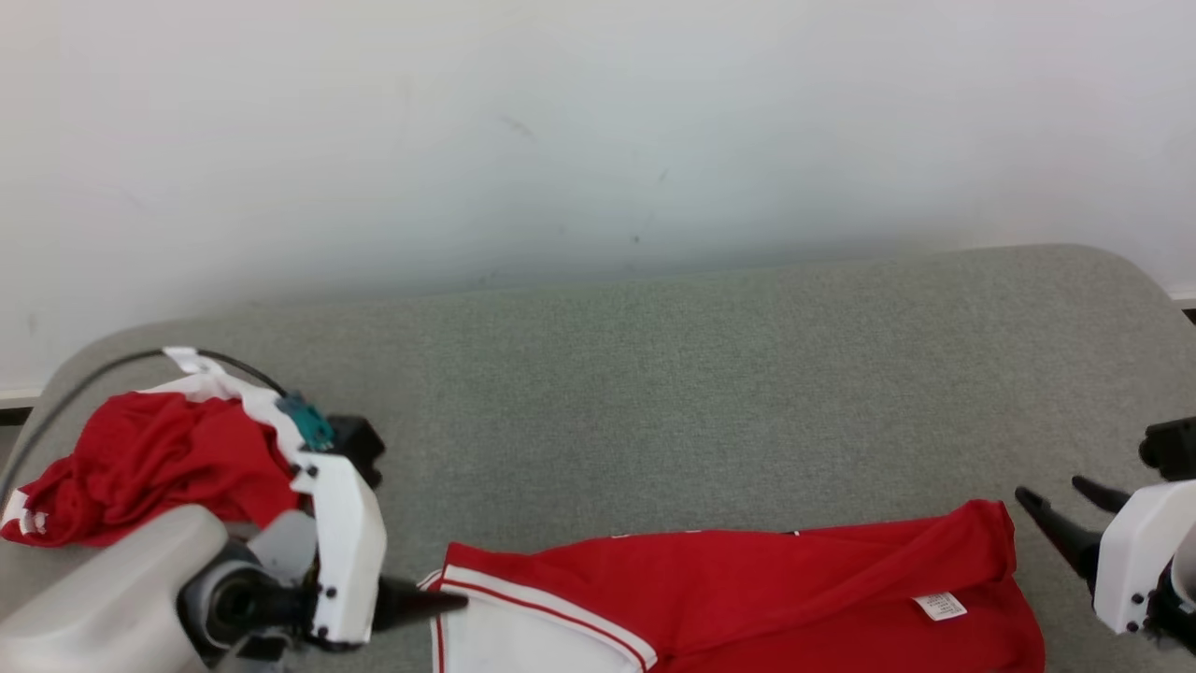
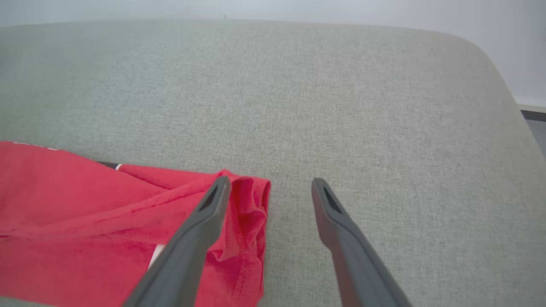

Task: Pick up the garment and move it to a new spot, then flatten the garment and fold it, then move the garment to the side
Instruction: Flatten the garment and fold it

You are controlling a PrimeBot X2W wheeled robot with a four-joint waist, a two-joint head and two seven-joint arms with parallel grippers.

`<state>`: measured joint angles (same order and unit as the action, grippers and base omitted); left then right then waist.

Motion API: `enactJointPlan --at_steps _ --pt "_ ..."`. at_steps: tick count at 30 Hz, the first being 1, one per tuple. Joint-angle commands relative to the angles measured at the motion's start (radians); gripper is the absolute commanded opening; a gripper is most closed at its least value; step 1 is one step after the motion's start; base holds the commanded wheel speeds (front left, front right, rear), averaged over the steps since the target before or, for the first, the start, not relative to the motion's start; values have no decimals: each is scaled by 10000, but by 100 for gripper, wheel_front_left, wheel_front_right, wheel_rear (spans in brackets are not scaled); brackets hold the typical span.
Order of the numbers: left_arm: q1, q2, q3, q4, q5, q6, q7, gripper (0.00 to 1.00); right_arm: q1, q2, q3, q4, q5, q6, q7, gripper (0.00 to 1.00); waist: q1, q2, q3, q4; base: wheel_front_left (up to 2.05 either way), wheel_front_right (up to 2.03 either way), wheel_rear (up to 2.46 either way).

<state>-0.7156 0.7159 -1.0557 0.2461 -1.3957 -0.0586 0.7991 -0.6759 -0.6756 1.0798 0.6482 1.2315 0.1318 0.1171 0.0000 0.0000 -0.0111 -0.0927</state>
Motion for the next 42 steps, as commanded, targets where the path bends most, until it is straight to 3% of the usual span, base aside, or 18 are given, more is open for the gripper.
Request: enactJointPlan --at_steps 1,5,10,14,18,22,28,31,35,42 --pt "-137 130 150 -39 203 3 -340 100 -128 -131 -118 -67 -18 -23 -242 100 0 0 -73 21 0 0 0" --pt "-125 125 699 -89 592 68 -1808 100 -192 -142 -484 -146 -100 -23 -1074 100 0 0 -208 39 0 0 0" --pt "233 -18 1421 -63 1361 230 -4408 100 -37 166 -1296 -56 -241 -21 -2644 100 0 0 -294 68 0 0 0" --pt "582 -7 1832 -111 2235 613 -6454 100 356 444 -2078 -39 -394 -21 -3573 100 0 0 -349 110 0 0 0" --pt "1210 -2 2283 -381 2797 1285 -8358 100 902 684 -2981 -462 -1005 -21 -3807 100 0 0 -410 119 0 0 0" --pt "2063 -10 2827 -852 3084 2304 -10018 100 1690 1025 -4868 -963 -2078 -21 -3820 100 0 0 -416 84 0 0 0" --pt "3506 -373 4087 -1980 3912 3439 -10645 100 3536 2001 -7559 -2083 -3835 -23 -3818 100 0 0 -323 171 0 0 0" --pt "4364 -990 5158 -2570 5027 3752 -10629 100 4406 2624 -8508 -2680 -4479 -21 -3820 100 0 0 -246 233 0 0 0" --pt "5579 -1993 6490 -3112 6568 3679 -10626 100 5295 3339 -9226 -3359 -5331 -21 -3820 100 0 0 -181 243 0 0 0" --pt "7145 -3785 8121 -2999 8348 3082 -10629 100 6044 4146 -9494 -4087 -6553 -21 -3814 100 0 0 -89 72 0 0 0"
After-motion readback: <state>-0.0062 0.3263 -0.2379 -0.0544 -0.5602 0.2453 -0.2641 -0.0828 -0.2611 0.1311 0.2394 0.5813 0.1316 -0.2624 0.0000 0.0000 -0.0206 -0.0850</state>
